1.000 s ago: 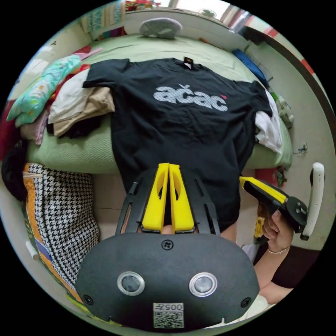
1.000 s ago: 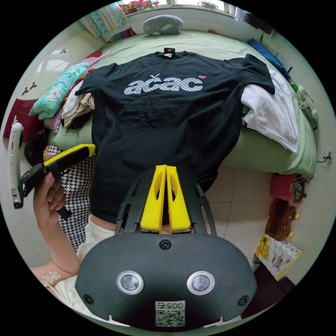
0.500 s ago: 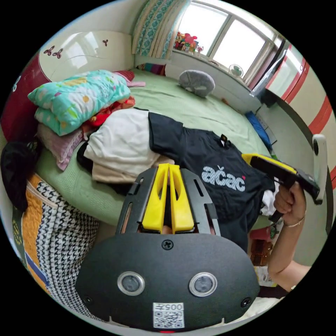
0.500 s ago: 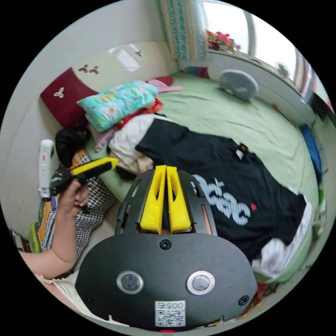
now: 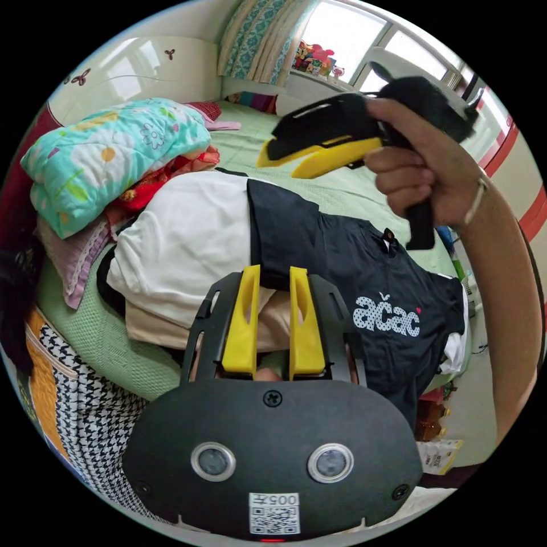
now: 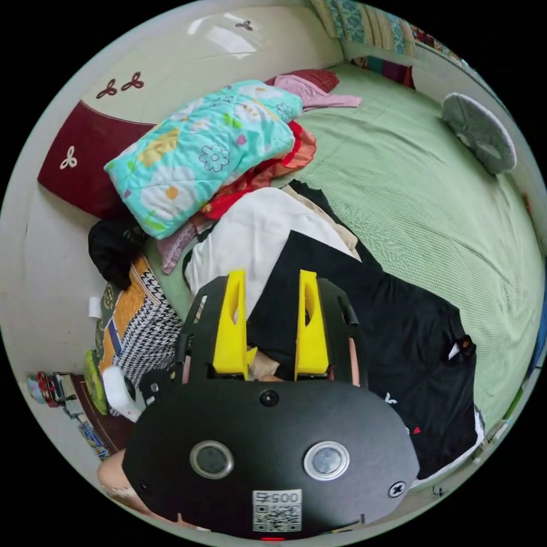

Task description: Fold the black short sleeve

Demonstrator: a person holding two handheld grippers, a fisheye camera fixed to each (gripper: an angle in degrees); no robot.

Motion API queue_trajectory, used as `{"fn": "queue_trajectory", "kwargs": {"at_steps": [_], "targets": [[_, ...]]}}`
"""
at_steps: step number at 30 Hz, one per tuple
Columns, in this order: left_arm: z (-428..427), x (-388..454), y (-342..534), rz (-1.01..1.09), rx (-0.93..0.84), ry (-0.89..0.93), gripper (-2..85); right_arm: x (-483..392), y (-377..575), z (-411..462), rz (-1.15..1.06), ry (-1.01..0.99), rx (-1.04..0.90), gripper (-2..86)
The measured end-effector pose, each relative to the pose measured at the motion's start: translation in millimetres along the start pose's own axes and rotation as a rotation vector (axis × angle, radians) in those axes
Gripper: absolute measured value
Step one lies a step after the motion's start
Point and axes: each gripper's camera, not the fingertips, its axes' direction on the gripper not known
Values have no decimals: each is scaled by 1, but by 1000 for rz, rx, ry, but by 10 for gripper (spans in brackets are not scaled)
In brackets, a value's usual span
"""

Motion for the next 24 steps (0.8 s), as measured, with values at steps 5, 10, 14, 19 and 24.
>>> {"fn": "queue_trajectory", "kwargs": {"at_steps": [5,10,14,19,24], "targets": [[7,-10,-13,11,4,-9,84,17,-52,38,53,85,-55,134],[16,-12,-23,58,1,-69,63,37,-82,57,92,43,-22,122],[23,-21,-34,22,-8,-38,57,49,-106,67,123,116,-64,80],[29,-22,-44,17,-15,-26,40,81,-116,70,156,62,-50,19],[30,-18,-52,26,-3,-21,20,127,-112,57,253,-171,7,-12]]}}
